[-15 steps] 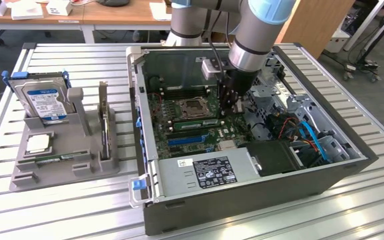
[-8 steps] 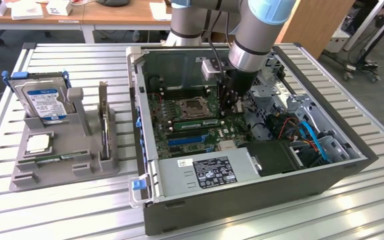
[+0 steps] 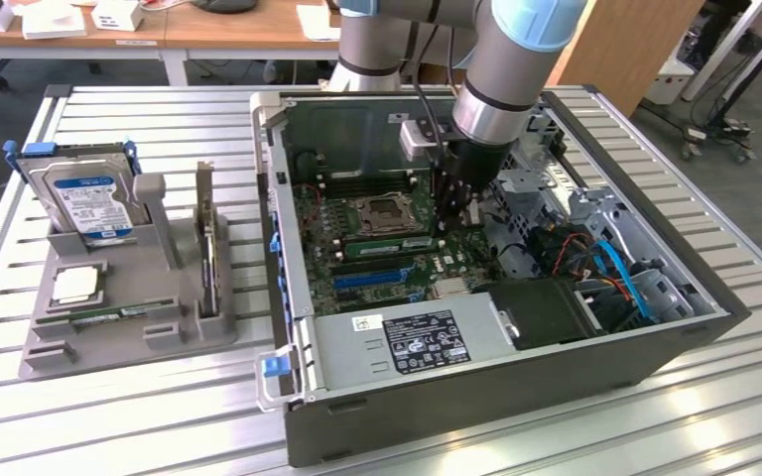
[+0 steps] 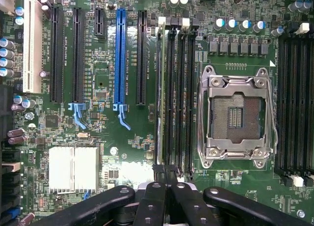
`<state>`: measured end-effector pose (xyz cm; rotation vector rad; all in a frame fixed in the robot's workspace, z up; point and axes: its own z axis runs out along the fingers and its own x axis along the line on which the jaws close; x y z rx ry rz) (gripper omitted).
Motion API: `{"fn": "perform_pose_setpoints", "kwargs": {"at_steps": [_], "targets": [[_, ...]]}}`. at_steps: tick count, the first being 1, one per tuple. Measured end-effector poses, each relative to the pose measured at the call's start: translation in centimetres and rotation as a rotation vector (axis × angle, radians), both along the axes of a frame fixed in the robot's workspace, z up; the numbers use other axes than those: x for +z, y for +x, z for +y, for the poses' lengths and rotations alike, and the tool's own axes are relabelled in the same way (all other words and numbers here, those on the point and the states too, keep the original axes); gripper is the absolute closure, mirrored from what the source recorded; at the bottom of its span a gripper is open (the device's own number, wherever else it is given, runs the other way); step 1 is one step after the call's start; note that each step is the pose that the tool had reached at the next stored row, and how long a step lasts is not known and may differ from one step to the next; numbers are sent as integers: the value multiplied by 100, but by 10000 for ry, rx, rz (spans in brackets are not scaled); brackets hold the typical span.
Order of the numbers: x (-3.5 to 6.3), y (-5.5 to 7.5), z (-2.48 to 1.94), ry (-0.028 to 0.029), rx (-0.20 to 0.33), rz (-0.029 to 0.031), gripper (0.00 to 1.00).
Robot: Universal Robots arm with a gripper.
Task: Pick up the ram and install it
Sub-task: 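Press down the ram until it locks into place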
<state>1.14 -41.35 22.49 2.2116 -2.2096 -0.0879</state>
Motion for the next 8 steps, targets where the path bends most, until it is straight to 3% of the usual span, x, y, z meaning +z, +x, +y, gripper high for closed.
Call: {"fn": "perform_pose_setpoints", "kwargs": {"at_steps": [8], "targets": [[-11, 0, 0, 1, 0, 0, 90]]}}
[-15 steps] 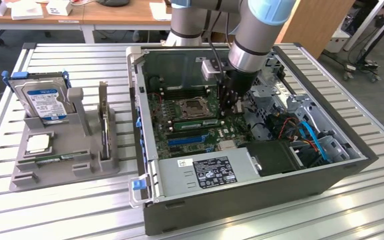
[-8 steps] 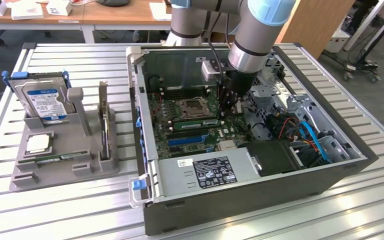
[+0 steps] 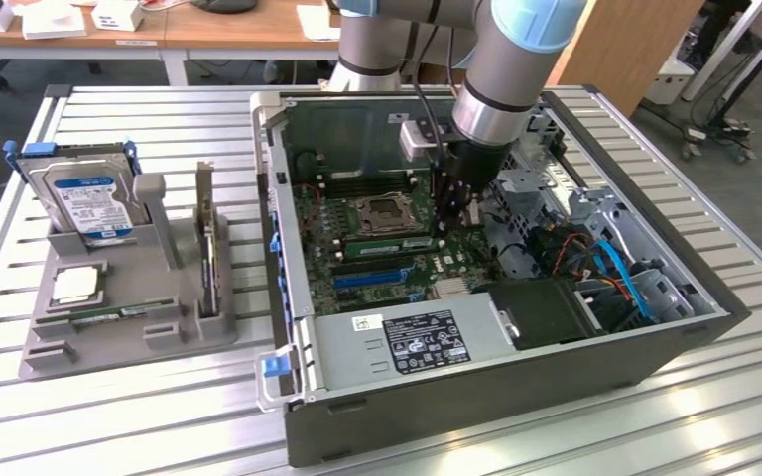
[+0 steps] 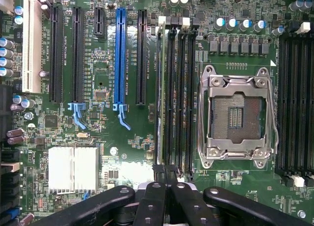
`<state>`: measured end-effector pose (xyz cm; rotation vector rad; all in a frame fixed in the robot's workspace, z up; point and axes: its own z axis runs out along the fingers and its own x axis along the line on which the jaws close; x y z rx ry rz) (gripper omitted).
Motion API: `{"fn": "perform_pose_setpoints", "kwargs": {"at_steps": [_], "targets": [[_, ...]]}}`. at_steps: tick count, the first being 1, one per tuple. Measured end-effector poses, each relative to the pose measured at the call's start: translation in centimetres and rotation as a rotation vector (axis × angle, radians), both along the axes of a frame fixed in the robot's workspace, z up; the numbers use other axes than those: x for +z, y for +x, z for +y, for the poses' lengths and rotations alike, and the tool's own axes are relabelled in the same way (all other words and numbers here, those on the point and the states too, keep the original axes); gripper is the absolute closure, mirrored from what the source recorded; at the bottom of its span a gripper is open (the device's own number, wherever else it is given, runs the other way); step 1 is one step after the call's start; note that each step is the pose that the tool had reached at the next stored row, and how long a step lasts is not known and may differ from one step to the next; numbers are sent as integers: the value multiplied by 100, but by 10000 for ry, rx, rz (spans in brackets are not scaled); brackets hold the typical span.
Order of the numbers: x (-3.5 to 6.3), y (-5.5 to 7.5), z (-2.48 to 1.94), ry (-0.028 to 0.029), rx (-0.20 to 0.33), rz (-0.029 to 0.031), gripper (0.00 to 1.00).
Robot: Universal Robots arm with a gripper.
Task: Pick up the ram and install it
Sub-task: 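Press down the ram until it locks into place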
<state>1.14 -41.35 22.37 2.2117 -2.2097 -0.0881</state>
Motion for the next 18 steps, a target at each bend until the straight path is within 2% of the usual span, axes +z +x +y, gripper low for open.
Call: {"fn": "perform_pose_setpoints", "kwargs": {"at_steps": [18], "targets": [[-8, 0, 0, 0, 0, 0, 90]]}}
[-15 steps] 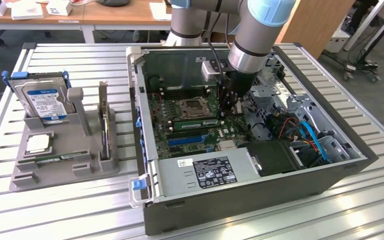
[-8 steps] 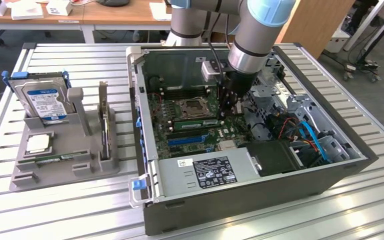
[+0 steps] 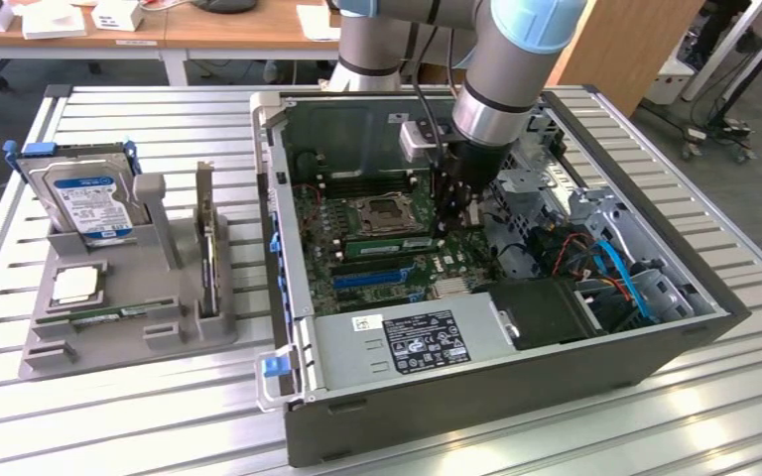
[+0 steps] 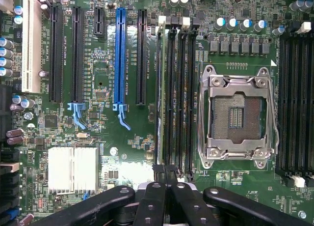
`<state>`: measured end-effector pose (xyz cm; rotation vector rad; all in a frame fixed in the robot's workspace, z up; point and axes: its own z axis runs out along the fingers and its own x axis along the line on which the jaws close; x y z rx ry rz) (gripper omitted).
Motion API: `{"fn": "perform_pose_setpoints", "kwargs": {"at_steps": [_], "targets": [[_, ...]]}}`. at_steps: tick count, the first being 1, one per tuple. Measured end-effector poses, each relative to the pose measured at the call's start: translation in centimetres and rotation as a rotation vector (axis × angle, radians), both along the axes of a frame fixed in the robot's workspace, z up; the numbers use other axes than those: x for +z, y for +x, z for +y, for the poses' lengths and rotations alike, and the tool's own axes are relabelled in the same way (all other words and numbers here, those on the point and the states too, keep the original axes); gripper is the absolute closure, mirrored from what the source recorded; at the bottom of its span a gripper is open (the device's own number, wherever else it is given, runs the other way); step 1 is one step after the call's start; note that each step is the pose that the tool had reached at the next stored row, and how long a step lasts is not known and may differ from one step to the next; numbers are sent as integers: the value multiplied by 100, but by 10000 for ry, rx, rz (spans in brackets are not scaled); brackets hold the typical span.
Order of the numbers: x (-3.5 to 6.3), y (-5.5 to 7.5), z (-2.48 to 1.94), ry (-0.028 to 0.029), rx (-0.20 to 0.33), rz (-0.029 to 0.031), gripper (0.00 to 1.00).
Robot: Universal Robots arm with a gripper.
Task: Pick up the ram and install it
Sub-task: 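Press down the ram until it locks into place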
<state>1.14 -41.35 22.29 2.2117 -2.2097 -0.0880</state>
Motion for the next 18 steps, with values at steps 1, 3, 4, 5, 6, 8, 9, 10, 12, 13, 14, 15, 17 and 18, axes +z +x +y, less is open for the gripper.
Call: {"fn": "perform_pose_setpoints", "kwargs": {"at_steps": [1, 3, 4, 5, 6, 8, 9, 10, 12, 13, 14, 15, 17, 18], "targets": [[0, 0, 0, 0, 0, 0, 90], [0, 0, 0, -1, 0, 0, 90], [-1, 0, 0, 0, 0, 0, 90], [-1, 0, 0, 0, 0, 0, 90], [-1, 0, 0, 1, 0, 0, 90], [5, 0, 1, 8, -1, -2, 90], [13, 0, 1, 10, -1, -1, 90], [26, 0, 1, 4, -1, -1, 90], [54, 0, 0, 1, -1, 0, 90], [68, 0, 0, 1, -1, 0, 90], [81, 0, 0, 1, -1, 0, 90], [92, 0, 0, 2, -1, 0, 90], [117, 0, 0, 1, -1, 0, 90], [130, 0, 0, 1, 0, 0, 90]]}}
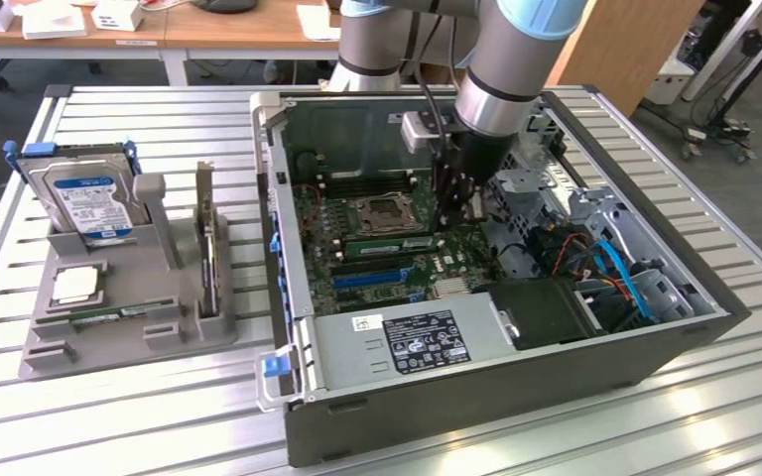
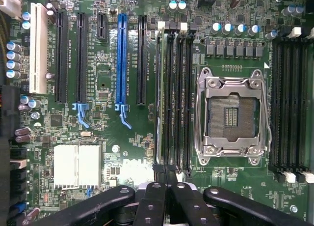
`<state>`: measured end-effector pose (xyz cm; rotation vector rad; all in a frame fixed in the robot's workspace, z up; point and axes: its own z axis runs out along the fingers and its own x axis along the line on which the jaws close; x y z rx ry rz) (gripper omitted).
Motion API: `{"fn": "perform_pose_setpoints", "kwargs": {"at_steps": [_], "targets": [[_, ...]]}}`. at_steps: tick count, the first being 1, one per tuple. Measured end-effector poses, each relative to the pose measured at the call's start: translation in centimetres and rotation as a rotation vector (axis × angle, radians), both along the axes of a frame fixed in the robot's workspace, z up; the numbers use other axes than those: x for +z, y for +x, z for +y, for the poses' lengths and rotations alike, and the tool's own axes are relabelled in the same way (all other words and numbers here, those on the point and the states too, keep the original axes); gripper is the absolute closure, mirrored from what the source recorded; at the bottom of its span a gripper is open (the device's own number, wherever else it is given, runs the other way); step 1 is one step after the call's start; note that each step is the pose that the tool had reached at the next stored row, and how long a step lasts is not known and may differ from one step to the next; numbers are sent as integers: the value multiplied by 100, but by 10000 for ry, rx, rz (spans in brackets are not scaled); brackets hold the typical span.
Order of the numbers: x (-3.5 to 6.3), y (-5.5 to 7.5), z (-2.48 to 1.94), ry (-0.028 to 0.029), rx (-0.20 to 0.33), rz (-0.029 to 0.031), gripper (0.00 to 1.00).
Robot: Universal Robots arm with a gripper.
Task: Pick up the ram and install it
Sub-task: 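Press down the ram until it locks into place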
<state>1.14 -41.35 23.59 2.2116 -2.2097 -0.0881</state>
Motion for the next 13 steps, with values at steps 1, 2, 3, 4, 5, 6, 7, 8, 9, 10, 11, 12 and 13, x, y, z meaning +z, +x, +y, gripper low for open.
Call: {"fn": "perform_pose_setpoints", "kwargs": {"at_steps": [1, 2, 3, 4, 5, 6, 7, 8, 9, 10, 11, 12, 13], "targets": [[13, 0, 0, 1, 0, 0, 90], [26, 0, 0, 0, 0, 0, 90], [39, 0, 0, 1, 0, 0, 90], [53, 0, 0, 1, 0, -1, 90], [62, 0, 0, 0, 0, 0, 90], [64, 0, 0, 1, 0, -1, 90], [64, 0, 0, 2, 0, -1, 90], [64, 0, 0, 2, 0, -1, 90], [64, 0, 0, 1, 0, -1, 90], [64, 0, 0, 1, 0, 0, 90], [64, -2, 0, 1, 1, 0, 90], [65, -11, 0, 0, 2, -1, 90], [65, -26, -1, -1, 1, 0, 90]]}}
